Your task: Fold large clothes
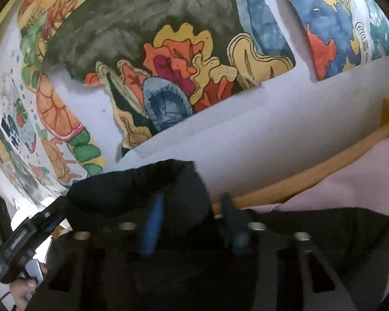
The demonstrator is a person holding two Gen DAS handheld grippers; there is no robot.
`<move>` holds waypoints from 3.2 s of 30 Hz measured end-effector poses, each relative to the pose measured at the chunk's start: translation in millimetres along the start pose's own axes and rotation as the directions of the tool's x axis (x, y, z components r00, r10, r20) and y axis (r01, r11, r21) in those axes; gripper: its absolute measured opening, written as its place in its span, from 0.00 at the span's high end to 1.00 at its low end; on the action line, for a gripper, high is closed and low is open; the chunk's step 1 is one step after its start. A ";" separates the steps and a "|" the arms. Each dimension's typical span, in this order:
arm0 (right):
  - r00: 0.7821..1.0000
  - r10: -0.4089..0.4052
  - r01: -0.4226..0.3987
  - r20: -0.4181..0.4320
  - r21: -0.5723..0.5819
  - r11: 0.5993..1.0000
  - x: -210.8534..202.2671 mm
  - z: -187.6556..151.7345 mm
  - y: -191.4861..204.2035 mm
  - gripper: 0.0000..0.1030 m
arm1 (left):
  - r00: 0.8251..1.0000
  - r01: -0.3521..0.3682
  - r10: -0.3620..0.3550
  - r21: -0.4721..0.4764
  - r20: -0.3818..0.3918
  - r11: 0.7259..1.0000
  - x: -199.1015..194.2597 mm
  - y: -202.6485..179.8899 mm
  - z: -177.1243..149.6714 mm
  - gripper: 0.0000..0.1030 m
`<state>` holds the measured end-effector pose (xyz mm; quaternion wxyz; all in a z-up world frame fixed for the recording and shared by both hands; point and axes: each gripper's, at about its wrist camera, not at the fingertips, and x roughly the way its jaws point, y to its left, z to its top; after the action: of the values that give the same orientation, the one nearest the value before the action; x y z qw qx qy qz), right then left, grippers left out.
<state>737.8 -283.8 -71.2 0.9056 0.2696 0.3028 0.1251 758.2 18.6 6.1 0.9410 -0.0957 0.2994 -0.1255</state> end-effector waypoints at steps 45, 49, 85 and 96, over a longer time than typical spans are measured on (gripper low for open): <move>0.994 0.041 0.003 0.100 -0.408 0.913 -164.7 -86.0 73.5 0.61 | 0.993 0.113 -0.115 -0.057 -0.028 0.992 -127.7 31.4 -135.2 0.96; 0.999 -0.042 0.045 0.016 -0.367 0.929 -125.5 -106.0 62.8 0.63 | 0.984 0.127 -0.136 -0.083 -0.114 0.988 -135.0 31.0 -126.2 0.94; 0.990 -0.122 0.081 -0.069 -0.427 0.901 -39.4 -146.9 17.6 0.68 | 0.998 -0.060 0.064 0.165 -0.021 0.984 -39.7 7.7 -166.9 0.47; 0.997 -0.040 0.012 -0.072 -0.352 0.936 -73.4 -134.8 17.1 0.52 | 0.999 -0.004 0.008 0.104 -0.041 0.995 -76.2 -0.4 -158.5 0.23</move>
<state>596.0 -242.8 -116.8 0.9281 0.0944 0.3145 0.1756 604.9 24.0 -79.9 0.9386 -0.0431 0.3123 -0.1399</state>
